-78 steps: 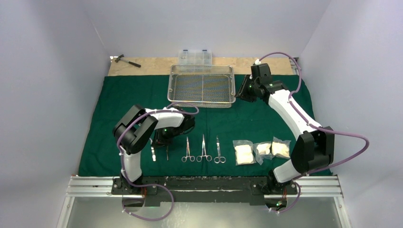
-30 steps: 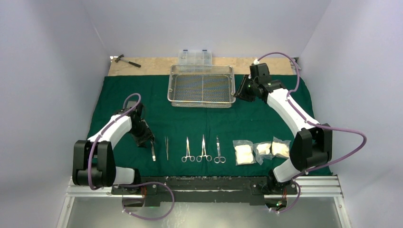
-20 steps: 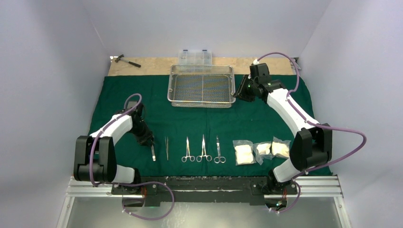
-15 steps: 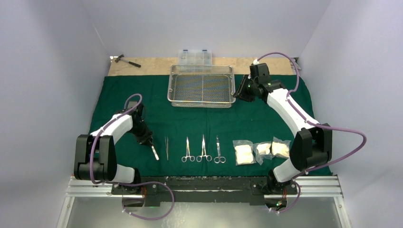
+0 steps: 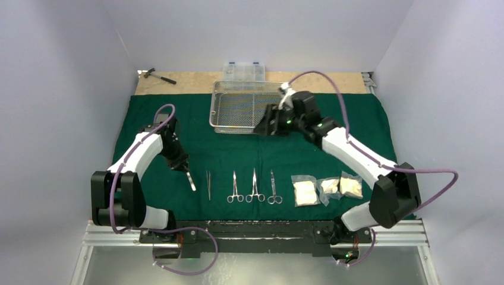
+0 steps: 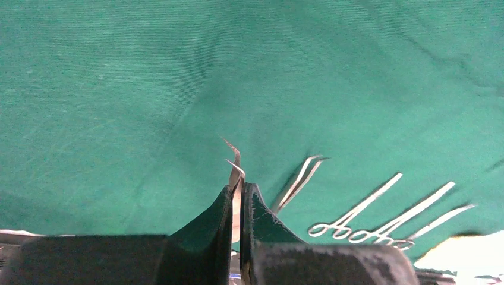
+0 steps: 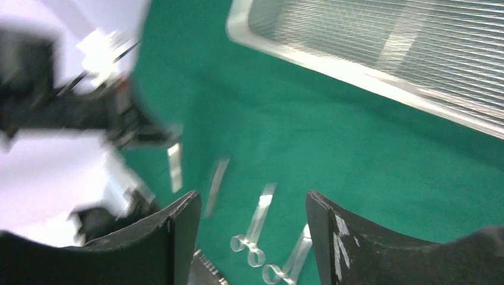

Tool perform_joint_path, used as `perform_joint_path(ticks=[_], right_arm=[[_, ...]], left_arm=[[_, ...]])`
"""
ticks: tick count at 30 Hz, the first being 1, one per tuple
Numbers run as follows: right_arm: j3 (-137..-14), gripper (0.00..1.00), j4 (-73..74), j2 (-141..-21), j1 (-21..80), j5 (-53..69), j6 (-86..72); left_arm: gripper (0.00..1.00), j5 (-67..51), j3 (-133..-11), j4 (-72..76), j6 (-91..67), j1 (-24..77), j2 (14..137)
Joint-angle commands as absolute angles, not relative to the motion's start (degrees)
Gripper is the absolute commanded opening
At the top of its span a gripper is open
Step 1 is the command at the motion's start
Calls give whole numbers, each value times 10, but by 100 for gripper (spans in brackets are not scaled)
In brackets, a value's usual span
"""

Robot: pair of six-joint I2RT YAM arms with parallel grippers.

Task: Open and lay out the surgical kit
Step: Pick up the medical item from the surgical kit, then place the medical item in the surgical kit.

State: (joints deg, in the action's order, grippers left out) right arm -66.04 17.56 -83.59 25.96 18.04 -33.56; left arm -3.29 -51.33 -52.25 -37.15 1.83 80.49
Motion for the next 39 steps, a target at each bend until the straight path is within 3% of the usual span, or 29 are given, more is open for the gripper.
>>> perform_joint_path(ticks=[1, 5, 13, 18, 28, 39], right_arm=[[-630, 72, -39, -814, 389, 333, -308], [-625, 76, -140, -869, 460, 402, -353], [-668, 76, -107, -939, 507, 368, -361], [-699, 67, -104, -981, 516, 389, -379], [-757, 59, -41, -1029, 517, 311, -386], [-745, 50, -42, -990, 517, 236, -376]], left_arm=[[0, -106, -557, -533, -344, 14, 784], [0, -209, -581, -502, -351, 14, 777], [0, -273, -627, -479, -372, 14, 766], [0, -315, -641, -462, -402, 13, 763], [0, -324, -662, -477, -410, 14, 753], [0, -305, -658, -475, -414, 13, 746]])
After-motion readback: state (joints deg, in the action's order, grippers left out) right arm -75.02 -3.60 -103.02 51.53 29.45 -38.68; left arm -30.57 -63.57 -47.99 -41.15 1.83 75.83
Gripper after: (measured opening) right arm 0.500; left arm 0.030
